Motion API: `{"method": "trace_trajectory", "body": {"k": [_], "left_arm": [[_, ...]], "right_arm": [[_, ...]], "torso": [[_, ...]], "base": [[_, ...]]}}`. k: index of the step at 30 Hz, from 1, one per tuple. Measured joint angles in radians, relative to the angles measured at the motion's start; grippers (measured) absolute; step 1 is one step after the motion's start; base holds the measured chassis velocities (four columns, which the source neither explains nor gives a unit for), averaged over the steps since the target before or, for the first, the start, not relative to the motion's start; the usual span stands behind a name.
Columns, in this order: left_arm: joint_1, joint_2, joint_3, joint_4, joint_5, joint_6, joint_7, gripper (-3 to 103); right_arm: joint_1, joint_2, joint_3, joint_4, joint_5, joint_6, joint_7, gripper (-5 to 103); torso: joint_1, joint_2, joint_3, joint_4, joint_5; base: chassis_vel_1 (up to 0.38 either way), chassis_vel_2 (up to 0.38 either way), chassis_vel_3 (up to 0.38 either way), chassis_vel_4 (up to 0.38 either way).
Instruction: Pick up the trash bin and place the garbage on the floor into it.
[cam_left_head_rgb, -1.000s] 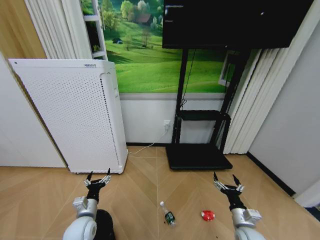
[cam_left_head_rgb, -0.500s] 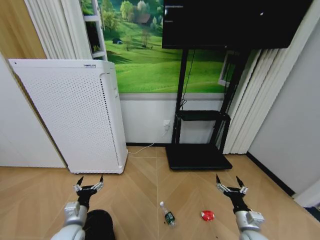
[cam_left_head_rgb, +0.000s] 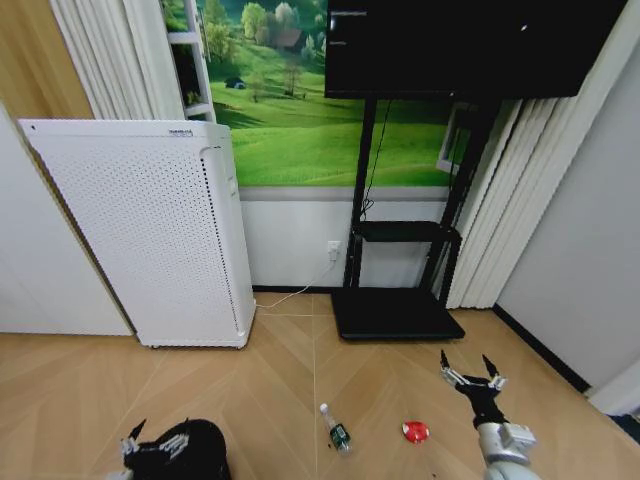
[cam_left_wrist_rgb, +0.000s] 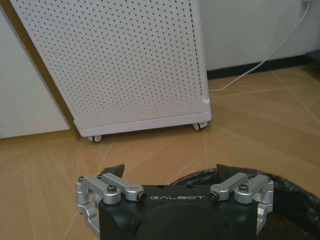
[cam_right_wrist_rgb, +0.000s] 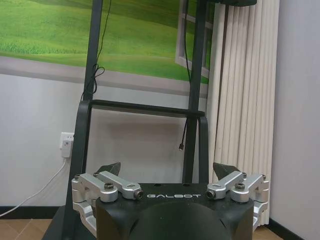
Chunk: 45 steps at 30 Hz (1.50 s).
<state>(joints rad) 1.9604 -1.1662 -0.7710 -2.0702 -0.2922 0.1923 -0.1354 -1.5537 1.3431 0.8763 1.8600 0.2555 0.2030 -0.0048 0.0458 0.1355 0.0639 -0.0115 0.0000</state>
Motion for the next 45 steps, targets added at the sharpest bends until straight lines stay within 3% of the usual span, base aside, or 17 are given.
{"method": "trace_trajectory", "body": {"k": [4,5,11,16,24,32,45], "left_arm": [[0.006,0.027,-0.003,0.014,0.002,0.014,-0.004,100],[0.009,0.044,-0.007,0.016,0.000,0.031,-0.013,103],[0.024,0.078,-0.044,0.014,0.003,0.109,-0.019,98],[0.045,0.107,-0.078,0.014,0.022,0.173,0.023,98],[0.009,0.120,-0.057,0.090,0.042,0.159,0.073,97],[-0.040,0.082,0.000,0.142,0.027,0.155,0.134,98],[-0.044,0.064,0.012,0.188,0.060,0.159,0.164,96]], "right_arm": [[0.000,0.004,0.001,-0.005,0.000,0.002,0.001,100],[0.000,0.007,0.002,-0.008,0.000,0.005,0.002,100],[0.006,0.009,0.002,-0.018,0.000,0.007,0.006,100],[0.015,0.007,0.003,-0.033,0.001,0.008,0.009,100],[0.021,0.016,-0.008,-0.048,-0.009,0.014,0.010,100],[0.023,0.022,-0.015,-0.054,-0.023,0.016,0.008,100],[0.021,0.030,-0.017,-0.059,-0.035,0.021,0.007,100]], "torso": [[0.000,0.000,0.000,-0.0003,-0.0001],[0.000,0.000,0.000,-0.0004,-0.0001],[0.000,0.001,0.001,-0.0002,-0.0001],[0.000,0.001,0.001,-0.0001,0.0000],[0.000,0.002,0.001,-0.0002,-0.0001],[0.000,0.002,0.002,-0.0002,-0.0001],[0.000,0.002,0.002,-0.0002,0.0005]], "base": [[0.000,0.000,0.000,0.000],[0.000,0.000,0.000,0.000],[0.000,0.000,0.000,0.000],[0.000,0.000,0.000,0.000],[0.000,0.000,0.000,0.000],[0.000,0.000,0.000,0.000],[0.000,0.000,0.000,0.000]]}}
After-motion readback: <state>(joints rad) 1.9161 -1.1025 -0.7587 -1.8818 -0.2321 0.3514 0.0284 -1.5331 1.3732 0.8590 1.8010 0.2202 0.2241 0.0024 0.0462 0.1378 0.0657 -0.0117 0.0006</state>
